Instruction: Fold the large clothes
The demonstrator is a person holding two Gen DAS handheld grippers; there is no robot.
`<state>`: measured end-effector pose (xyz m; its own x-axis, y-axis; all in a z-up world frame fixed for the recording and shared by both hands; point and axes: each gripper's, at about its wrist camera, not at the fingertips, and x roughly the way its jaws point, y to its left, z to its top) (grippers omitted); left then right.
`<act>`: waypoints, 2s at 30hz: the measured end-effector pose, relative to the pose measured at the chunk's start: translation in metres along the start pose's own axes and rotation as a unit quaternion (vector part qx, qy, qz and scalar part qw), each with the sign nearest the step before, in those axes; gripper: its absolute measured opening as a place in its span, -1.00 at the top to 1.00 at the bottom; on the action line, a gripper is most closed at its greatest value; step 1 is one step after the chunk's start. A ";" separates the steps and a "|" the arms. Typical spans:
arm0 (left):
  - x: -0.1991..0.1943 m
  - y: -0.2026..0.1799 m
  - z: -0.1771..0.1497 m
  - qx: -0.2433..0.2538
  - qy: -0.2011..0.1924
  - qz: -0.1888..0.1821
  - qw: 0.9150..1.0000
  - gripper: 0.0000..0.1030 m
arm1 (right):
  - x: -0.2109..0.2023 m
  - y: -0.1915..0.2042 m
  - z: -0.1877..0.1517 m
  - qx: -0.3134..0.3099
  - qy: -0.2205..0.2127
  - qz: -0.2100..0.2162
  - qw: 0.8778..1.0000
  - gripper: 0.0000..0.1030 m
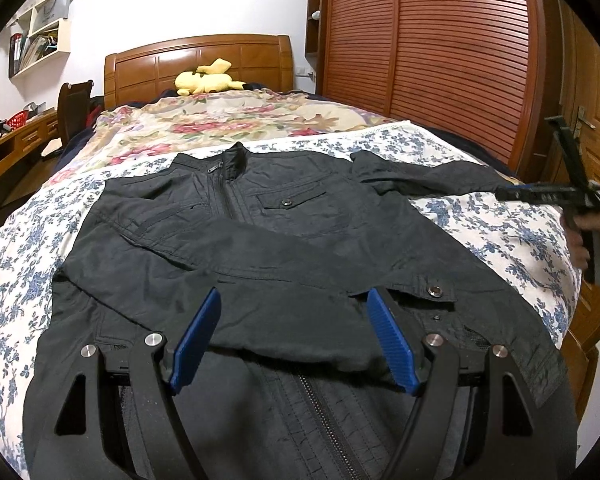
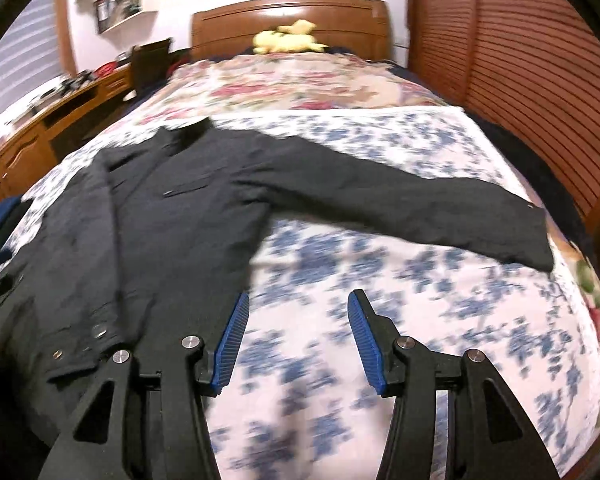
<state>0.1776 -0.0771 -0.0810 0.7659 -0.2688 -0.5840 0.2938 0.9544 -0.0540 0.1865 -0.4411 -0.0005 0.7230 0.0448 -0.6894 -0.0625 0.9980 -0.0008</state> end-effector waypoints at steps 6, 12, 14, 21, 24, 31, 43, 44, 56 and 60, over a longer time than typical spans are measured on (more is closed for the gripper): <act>-0.005 -0.003 0.000 0.002 0.001 -0.001 1.000 -0.48 | 0.019 -0.044 0.021 0.035 0.007 -0.056 0.998 -0.03; -0.012 -0.004 -0.002 0.009 -0.003 -0.007 1.000 -0.48 | 0.038 -0.077 0.038 0.084 0.004 -0.094 0.992 -0.03; -0.015 -0.002 -0.003 0.008 -0.004 -0.007 1.000 -0.48 | 0.044 -0.091 0.043 0.104 0.002 -0.103 0.989 -0.06; -0.016 0.003 -0.003 0.002 -0.004 -0.004 1.000 -0.48 | 0.055 -0.129 0.058 0.158 -0.020 -0.110 0.981 -0.13; -0.013 0.006 -0.005 -0.002 0.004 -0.001 1.000 -0.48 | 0.061 -0.133 0.060 0.153 -0.010 -0.139 0.978 -0.16; -0.010 0.007 -0.005 -0.001 0.008 0.002 1.000 -0.48 | 0.068 -0.156 0.063 0.165 0.031 -0.168 0.971 -0.16; -0.003 0.002 -0.006 0.005 0.016 0.000 1.000 -0.48 | 0.102 -0.150 0.061 0.118 0.083 -0.185 0.972 0.48; -0.003 0.002 -0.006 0.005 0.016 0.000 1.000 -0.48 | 0.104 -0.142 0.063 0.097 0.087 -0.180 0.975 0.66; -0.019 0.004 -0.005 0.004 0.000 -0.004 1.000 -0.48 | 0.053 -0.055 0.098 0.015 0.024 -0.150 0.988 0.85; -0.027 0.010 -0.004 -0.001 -0.007 -0.002 1.000 -0.48 | 0.033 -0.003 0.109 -0.022 -0.001 -0.121 0.992 0.86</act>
<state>0.1573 -0.0592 -0.0692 0.7722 -0.2741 -0.5732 0.2956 0.9536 -0.0578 0.2854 -0.4380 0.0558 0.7219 -0.1959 -0.6637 0.0829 0.9767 -0.1981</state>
